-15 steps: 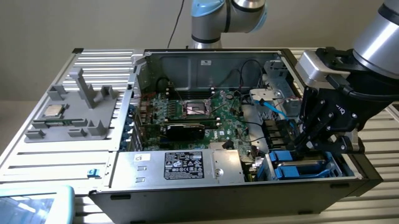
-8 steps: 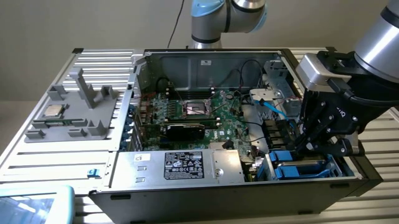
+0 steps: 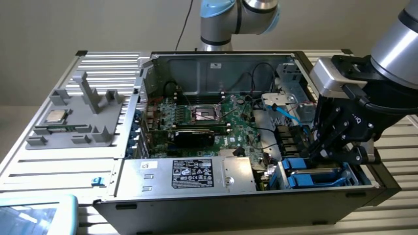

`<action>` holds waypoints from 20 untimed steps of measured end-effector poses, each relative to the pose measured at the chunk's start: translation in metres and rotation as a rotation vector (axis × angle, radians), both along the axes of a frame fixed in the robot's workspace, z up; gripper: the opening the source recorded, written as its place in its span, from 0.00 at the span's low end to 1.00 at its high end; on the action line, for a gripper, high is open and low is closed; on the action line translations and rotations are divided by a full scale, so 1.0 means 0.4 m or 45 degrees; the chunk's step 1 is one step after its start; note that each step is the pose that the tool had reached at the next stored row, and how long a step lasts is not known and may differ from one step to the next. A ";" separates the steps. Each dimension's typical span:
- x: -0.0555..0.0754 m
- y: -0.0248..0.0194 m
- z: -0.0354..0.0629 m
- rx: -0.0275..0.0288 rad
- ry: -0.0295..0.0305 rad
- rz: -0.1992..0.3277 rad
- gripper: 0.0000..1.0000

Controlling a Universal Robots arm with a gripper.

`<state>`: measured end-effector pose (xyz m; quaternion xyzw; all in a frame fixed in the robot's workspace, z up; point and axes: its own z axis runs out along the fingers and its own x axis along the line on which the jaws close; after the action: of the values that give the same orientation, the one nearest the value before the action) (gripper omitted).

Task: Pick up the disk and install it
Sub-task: 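Insert the first disk wire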

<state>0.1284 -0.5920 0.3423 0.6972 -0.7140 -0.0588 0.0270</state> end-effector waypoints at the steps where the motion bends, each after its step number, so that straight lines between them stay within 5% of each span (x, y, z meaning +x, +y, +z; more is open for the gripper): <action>1: 0.000 0.000 -0.001 0.0000 -0.0002 0.000 0.16; 20: -0.002 -0.001 -0.011 0.0005 -0.0067 -0.001 0.16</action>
<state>0.1275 -0.5925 0.3378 0.6971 -0.7142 -0.0571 0.0250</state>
